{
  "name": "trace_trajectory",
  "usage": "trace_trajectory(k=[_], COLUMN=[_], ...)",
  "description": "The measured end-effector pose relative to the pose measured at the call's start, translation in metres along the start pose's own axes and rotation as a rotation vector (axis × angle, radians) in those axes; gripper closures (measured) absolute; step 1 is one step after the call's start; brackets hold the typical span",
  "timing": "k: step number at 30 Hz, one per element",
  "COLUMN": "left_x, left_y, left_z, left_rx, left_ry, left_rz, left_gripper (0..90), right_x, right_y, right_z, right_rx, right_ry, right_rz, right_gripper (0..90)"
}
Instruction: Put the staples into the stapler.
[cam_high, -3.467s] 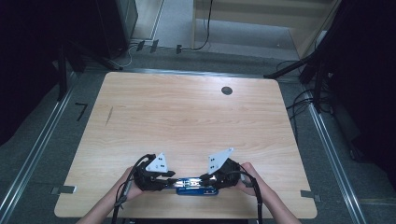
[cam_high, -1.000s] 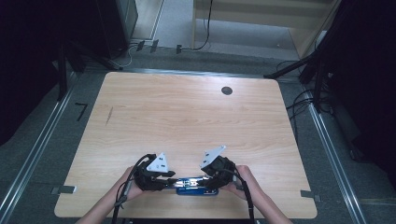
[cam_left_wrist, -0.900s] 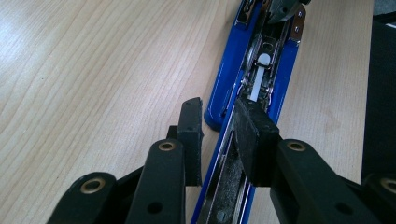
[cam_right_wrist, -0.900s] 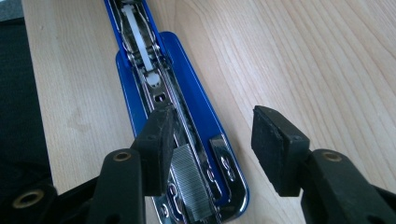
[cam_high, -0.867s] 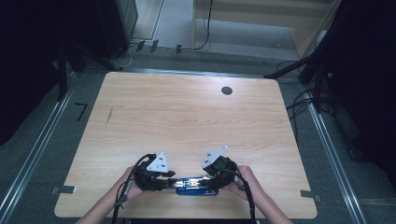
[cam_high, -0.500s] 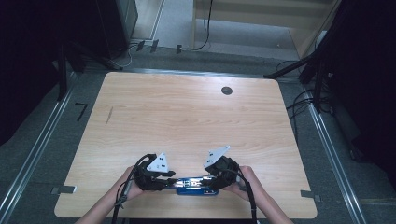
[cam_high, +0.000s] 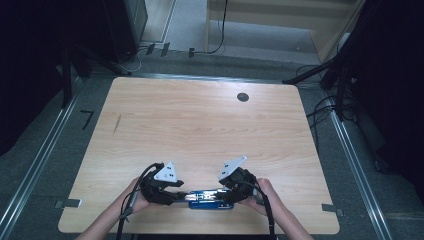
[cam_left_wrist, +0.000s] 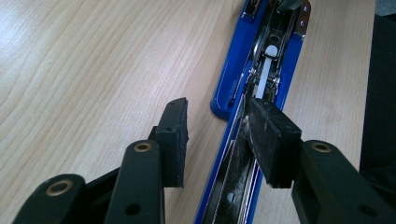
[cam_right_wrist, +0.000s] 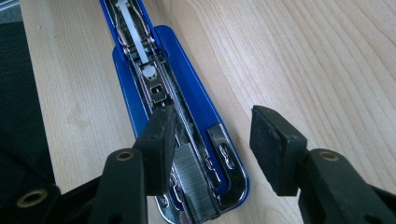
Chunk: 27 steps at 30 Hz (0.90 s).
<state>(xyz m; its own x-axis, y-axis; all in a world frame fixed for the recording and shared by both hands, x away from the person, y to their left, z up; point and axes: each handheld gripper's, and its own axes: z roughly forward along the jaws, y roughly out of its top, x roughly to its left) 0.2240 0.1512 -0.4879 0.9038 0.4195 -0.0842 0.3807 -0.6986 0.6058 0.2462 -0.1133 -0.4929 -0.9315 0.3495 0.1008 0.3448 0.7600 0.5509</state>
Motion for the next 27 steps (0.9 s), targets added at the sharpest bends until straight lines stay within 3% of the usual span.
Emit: trace_trajectory(k=[8,11,16,20,23,25,27], left_x=[0.005,0.006,0.008,0.005,0.001,-0.001,-0.001], left_y=[-0.007,-0.008,-0.013,-0.015,-0.016,-0.019,-0.023], left_z=[-0.007,-0.012,-0.017,-0.019,-0.015,-0.01,-0.004], left_rx=[-0.002,0.009,0.004,-0.009,0.036,0.098,0.137], left_ry=[0.015,0.046,0.02,-0.031,-0.063,-0.049,-0.043], left_rz=[-0.011,-0.013,-0.019,-0.006,0.028,0.064,0.065], left_gripper=[52.2,50.4,49.2,45.0,44.3,44.4,45.0], right_x=[0.001,0.001,0.002,0.003,0.003,0.003,0.003], right_y=[0.0,0.0,0.001,0.001,0.002,0.001,0.002], right_z=[0.0,0.0,0.0,0.0,0.0,0.0,0.0], right_rx=[0.002,0.003,0.01,0.014,0.015,0.014,0.013], right_ry=[-0.003,-0.001,-0.002,-0.007,-0.007,0.001,0.003], right_rz=[-0.002,-0.001,-0.009,-0.009,-0.013,-0.02,-0.03], right_gripper=[53.5,53.6,53.9,54.8,55.3,57.3,58.4])
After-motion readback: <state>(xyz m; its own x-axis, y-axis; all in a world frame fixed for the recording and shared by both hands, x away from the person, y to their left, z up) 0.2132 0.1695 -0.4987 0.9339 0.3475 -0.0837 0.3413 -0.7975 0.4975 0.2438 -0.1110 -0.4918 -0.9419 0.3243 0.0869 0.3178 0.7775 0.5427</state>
